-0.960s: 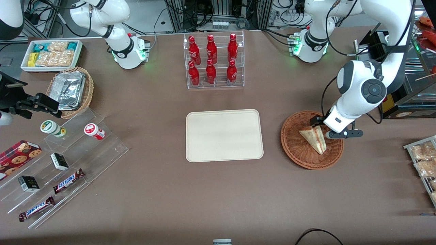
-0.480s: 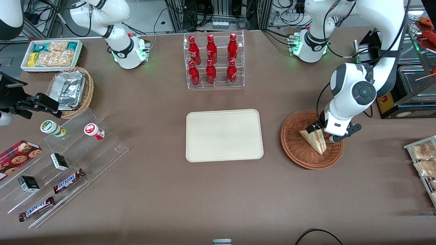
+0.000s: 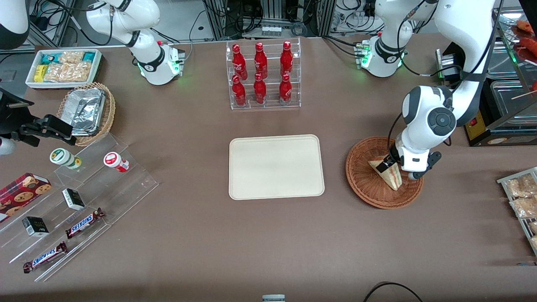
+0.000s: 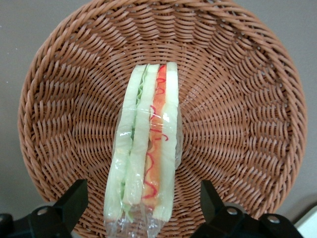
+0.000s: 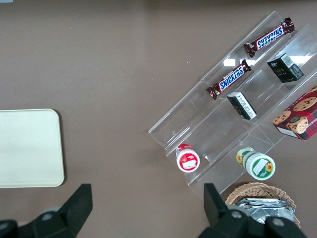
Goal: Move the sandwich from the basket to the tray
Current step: 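Lower the left gripper and close it on the sandwich, then lift the sandwich and carry it over the cream tray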
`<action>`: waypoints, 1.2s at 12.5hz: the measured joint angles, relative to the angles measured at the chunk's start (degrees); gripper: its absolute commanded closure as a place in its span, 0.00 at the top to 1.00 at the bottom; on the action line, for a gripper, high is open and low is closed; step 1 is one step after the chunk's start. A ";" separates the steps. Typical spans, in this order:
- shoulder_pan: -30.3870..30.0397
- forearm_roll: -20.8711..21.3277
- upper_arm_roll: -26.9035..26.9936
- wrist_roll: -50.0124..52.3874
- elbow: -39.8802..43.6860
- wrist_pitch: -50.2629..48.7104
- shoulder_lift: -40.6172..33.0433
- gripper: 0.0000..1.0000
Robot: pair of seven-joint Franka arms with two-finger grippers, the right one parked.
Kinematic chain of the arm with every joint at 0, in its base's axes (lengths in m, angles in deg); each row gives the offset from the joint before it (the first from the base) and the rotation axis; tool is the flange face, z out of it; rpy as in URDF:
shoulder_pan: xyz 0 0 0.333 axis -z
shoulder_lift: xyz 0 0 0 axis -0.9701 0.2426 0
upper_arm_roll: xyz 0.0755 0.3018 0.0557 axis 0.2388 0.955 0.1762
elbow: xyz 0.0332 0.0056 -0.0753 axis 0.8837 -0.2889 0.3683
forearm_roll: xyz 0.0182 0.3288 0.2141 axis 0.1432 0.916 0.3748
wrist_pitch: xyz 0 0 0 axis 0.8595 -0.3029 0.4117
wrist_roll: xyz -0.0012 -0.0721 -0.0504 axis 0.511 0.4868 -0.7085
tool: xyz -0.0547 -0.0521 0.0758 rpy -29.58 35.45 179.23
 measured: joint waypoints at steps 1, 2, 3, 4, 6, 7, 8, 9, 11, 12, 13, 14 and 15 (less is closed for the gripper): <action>0.00 0.00 0.00 0.03 0.00 0.00 0.34 0.72; 0.00 0.00 0.01 0.05 -0.01 0.00 0.71 0.38; -0.01 0.00 0.02 0.08 -0.01 0.00 1.07 0.17; -0.02 0.00 0.03 0.08 -0.01 0.00 1.31 0.15; -0.02 0.00 0.03 -0.14 0.03 -0.29 1.32 0.14; -0.02 0.00 0.03 -0.72 0.27 -1.04 1.17 0.14; -0.02 0.00 0.03 -1.28 1.10 -2.71 0.89 0.14; -0.02 0.00 -0.02 -1.65 2.71 -5.52 0.57 0.14; -0.03 0.00 -1.16 -2.20 7.90 -13.48 0.06 0.14; 0.01 0.00 -2.53 -2.21 10.77 -17.34 -0.03 0.14; 0.06 0.04 -4.16 -2.21 13.12 -20.15 -0.03 0.14; 0.14 0.07 -5.97 -2.21 14.66 -21.62 0.07 0.14; 0.28 0.08 -7.95 -2.21 15.58 -22.04 0.43 0.14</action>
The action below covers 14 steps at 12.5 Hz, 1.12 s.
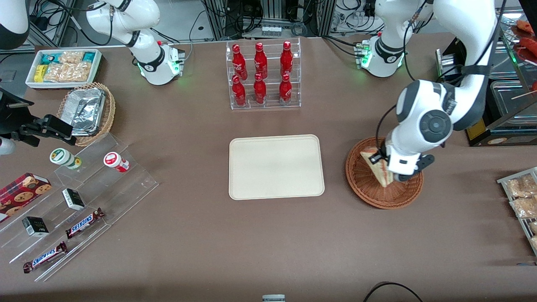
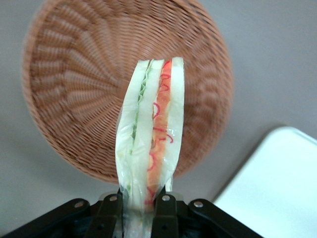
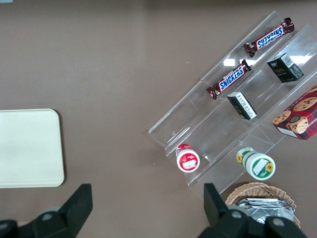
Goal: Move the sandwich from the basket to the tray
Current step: 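Lift the sandwich and carry it over the cream tray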
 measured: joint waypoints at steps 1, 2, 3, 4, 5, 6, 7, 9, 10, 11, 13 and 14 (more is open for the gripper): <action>0.10 0.00 -2.01 0.00 0.75 -0.01 0.76 0.14; 0.20 0.01 -4.04 0.00 1.62 -0.01 1.86 0.14; 0.26 0.10 -6.16 0.01 2.67 0.00 3.20 0.14; 0.28 0.67 -8.25 0.05 3.82 0.01 4.60 0.14; 0.30 2.19 -10.56 0.70 5.12 0.03 6.10 0.14; 0.31 4.67 -12.98 2.90 6.56 0.04 7.66 0.14; 0.54 7.68 -15.26 6.28 8.13 0.05 9.29 0.14; 4.26 13.11 -17.32 14.36 12.07 0.05 13.06 0.14; 7.04 15.22 -17.42 18.06 14.35 0.05 15.21 0.14; 9.40 16.64 -17.43 20.62 16.48 0.06 17.36 0.15; 12.52 17.45 -17.42 22.10 20.48 0.06 21.45 0.15; 13.26 17.50 -17.41 22.10 22.20 0.06 23.20 0.15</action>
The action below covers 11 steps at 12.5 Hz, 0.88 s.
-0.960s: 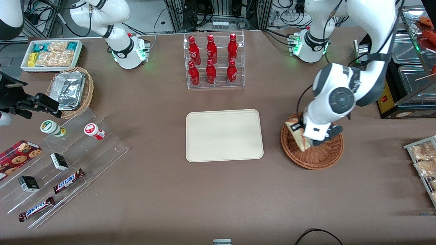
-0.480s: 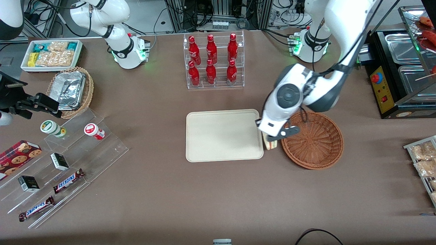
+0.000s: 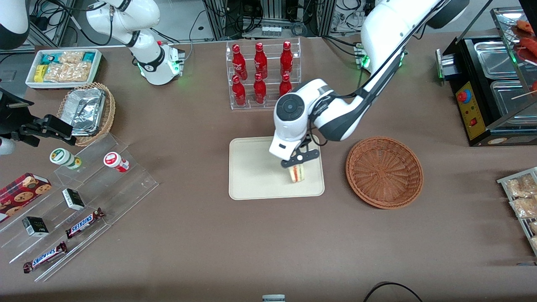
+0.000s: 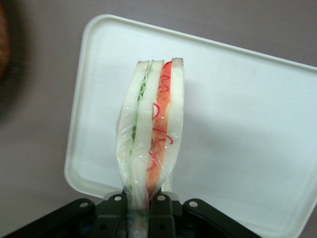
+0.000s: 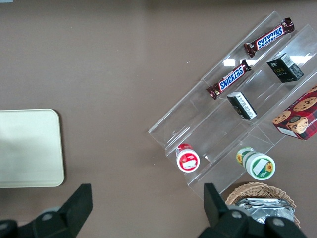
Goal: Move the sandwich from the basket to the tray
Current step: 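Lift the sandwich and carry it over the cream tray, then lower the sandwich onto the tray and open the left gripper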
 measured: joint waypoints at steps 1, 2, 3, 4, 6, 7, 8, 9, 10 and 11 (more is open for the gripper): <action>0.44 0.05 0.00 0.00 1.50 0.00 1.41 0.15; 0.77 0.10 -0.01 -0.16 2.59 0.00 2.51 0.15; 0.99 0.15 -0.01 -0.72 3.10 -0.01 3.24 0.15; 1.13 0.16 -0.02 -1.60 3.28 -0.01 3.71 0.15; 1.61 0.16 -0.05 -2.42 3.34 0.00 4.37 0.15; 1.94 0.16 -0.05 -2.44 3.35 0.00 4.73 0.16; 2.23 0.17 -0.06 -2.44 3.41 0.00 5.15 0.17; 2.47 0.18 -0.06 -2.44 3.57 0.02 5.64 0.17; 2.70 0.19 -0.06 -2.44 3.78 0.03 6.14 0.18; 2.87 0.20 -0.05 -2.44 4.03 0.18 6.62 0.18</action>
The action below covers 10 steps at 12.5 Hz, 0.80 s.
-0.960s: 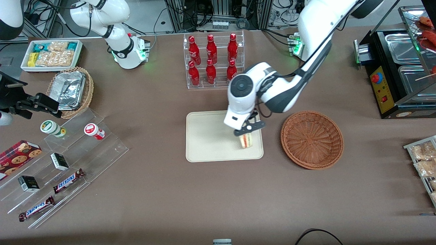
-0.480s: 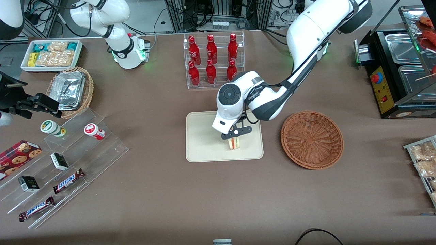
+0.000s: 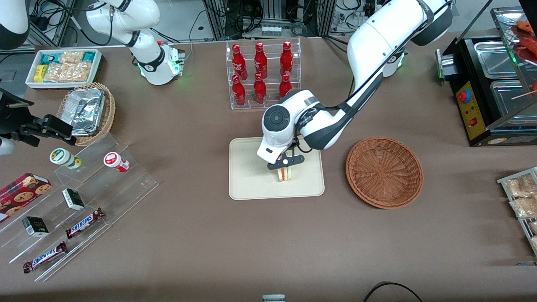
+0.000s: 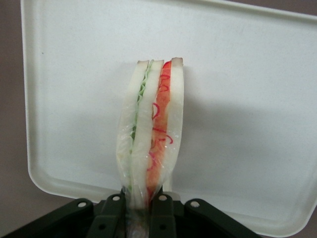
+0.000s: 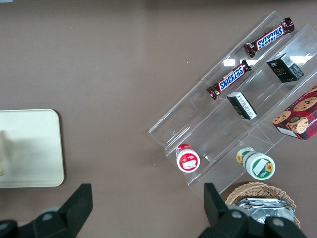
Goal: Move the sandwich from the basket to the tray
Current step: 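Lower the sandwich onto the tray and open the left gripper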
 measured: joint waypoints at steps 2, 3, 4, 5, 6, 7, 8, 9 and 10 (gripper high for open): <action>0.09 0.31 0.00 0.00 0.25 0.98 0.85 0.24; 0.09 0.73 0.01 0.00 0.34 1.47 1.22 0.34; 0.09 0.87 0.01 0.00 0.53 1.57 1.57 0.68; 0.09 0.90 0.01 0.00 0.79 1.57 1.86 1.00; 0.09 0.92 0.01 0.00 0.93 1.57 2.05 1.00; 0.09 0.94 0.01 0.00 1.02 1.57 2.17 1.00; 0.09 0.94 0.01 0.00 1.11 1.58 2.21 1.00; 0.10 0.94 0.00 0.00 1.41 1.58 2.20 1.00; 0.10 0.94 -0.01 0.00 2.00 1.54 2.11 1.00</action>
